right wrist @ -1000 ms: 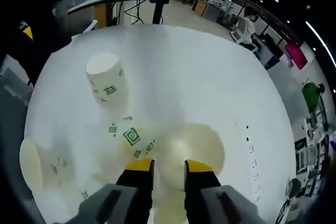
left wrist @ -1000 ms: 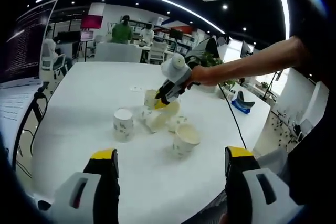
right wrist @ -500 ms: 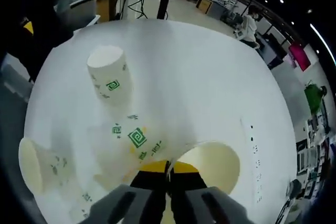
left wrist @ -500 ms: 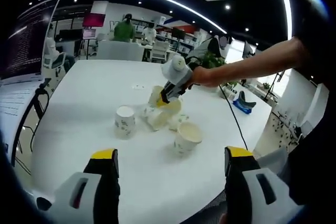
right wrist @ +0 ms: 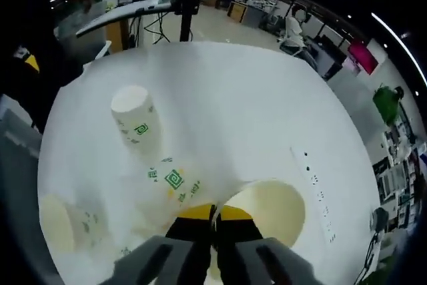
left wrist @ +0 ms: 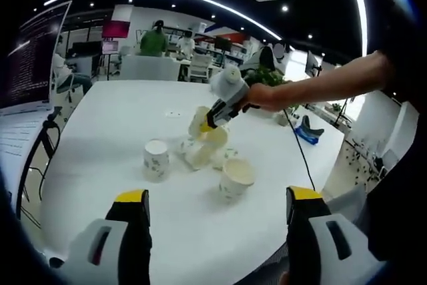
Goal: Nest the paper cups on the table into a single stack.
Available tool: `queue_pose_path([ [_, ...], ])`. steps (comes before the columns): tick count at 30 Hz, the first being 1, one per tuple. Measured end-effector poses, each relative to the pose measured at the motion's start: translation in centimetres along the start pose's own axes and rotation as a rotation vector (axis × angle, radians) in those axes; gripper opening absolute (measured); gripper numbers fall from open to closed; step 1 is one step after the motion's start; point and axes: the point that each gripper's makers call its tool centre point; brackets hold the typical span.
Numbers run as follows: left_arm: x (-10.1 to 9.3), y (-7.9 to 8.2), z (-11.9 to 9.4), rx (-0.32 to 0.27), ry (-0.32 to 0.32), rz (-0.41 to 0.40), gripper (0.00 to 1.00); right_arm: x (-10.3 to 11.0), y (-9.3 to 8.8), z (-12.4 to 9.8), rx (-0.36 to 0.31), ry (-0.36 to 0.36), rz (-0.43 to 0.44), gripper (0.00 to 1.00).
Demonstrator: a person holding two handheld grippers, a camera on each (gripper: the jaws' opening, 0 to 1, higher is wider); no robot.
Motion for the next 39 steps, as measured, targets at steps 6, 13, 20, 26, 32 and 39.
queue_pose_path([
  [6,-0.4,0.2,0.2,-0.003,-0.009,0.013,0.83,0.3,0.1,-1.0,-0.005,-0.008,0.001,0.0],
  [13,-1.0,0.2,0.3,-0.001,-0.019,0.022,0.83,1.0,1.1,-2.9,-0.052,-0.011,0.035,0.0],
  [20,-1.9,0.4,0.7,-0.002,-0.033,0.041,0.83,1.9,1.4,-4.7,-0.072,-0.024,0.0,0.0],
  [26,-2.6,0.7,0.9,-0.004,-0.044,0.054,0.83,3.0,0.8,-6.2,-0.075,-0.034,-0.02,0.0],
  [32,-2.5,0.7,1.1,-0.005,-0.049,0.064,0.83,4.3,0.8,-7.5,-0.09,-0.04,-0.045,0.0],
  [39,-2.5,0.7,1.2,-0.009,-0.051,0.068,0.82,6.6,0.5,-8.9,-0.102,-0.025,-0.049,0.0],
])
Point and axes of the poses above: the point that each gripper's makers call its tool centre point, and the gripper's own axes: z roughly forward along the fingers, x roughly to its left, y roughly out of its top, and after that the axes turned 4 degrees about -z, right-handed
